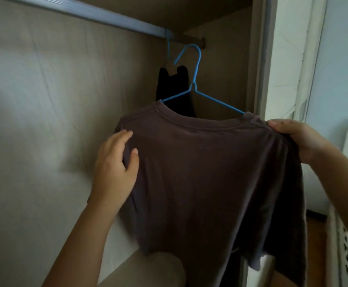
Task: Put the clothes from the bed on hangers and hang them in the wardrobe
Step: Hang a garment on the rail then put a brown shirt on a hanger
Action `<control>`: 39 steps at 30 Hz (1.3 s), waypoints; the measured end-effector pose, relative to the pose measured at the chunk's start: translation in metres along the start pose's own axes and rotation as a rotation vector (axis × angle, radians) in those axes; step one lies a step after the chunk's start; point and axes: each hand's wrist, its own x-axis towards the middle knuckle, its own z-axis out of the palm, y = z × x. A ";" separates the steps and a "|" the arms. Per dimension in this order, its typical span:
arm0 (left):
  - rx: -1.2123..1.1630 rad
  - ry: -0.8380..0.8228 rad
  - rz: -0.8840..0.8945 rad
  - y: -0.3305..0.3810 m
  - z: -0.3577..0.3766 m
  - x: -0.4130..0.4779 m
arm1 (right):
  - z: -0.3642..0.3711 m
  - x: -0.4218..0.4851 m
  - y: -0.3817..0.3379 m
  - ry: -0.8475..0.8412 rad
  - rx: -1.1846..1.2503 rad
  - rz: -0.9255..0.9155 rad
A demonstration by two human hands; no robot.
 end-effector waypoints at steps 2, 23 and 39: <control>0.020 -0.028 -0.003 -0.002 0.010 0.004 | -0.019 -0.022 0.000 0.012 -0.059 0.018; -0.340 -0.193 -0.197 0.040 0.035 -0.114 | 0.041 -0.279 -0.038 0.364 -0.483 0.175; -0.604 -0.593 -0.104 0.118 -0.060 -0.286 | 0.183 -0.545 0.018 1.183 -1.321 0.434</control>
